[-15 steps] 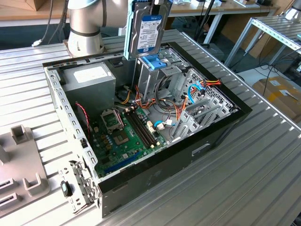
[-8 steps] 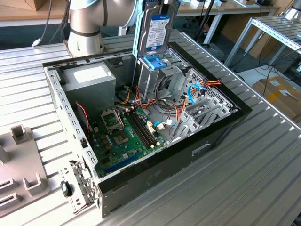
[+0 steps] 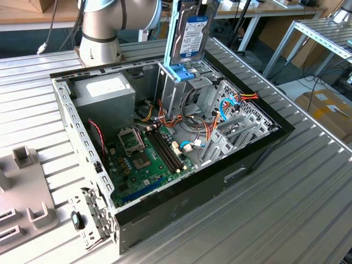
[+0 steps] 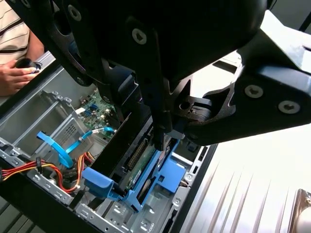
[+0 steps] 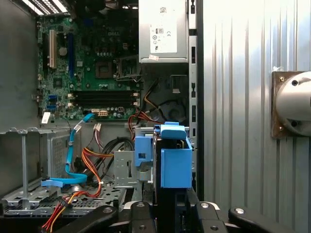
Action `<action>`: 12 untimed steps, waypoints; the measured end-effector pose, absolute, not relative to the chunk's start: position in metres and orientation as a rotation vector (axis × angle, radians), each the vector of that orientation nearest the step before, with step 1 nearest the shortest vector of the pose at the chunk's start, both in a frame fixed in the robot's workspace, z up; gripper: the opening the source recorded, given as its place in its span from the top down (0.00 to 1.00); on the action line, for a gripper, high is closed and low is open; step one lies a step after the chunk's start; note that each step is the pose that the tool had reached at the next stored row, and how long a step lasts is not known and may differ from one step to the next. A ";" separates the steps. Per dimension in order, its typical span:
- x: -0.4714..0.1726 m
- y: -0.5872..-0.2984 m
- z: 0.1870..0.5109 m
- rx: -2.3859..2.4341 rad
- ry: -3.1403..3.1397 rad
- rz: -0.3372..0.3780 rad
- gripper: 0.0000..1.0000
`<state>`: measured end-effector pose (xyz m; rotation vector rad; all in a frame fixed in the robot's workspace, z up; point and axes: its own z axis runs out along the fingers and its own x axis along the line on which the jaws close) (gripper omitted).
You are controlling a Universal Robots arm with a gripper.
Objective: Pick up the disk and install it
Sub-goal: 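Pick up the disk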
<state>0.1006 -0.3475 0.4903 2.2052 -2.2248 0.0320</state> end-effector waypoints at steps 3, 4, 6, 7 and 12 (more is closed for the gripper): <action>0.107 -0.347 0.490 2.205 -2.225 0.032 0.65; 0.108 -0.347 0.490 2.205 -2.225 0.032 0.65; 0.109 -0.347 0.490 2.205 -2.225 0.032 0.65; 0.109 -0.347 0.490 2.205 -2.225 0.032 0.65; 0.109 -0.347 0.490 2.205 -2.225 0.032 0.65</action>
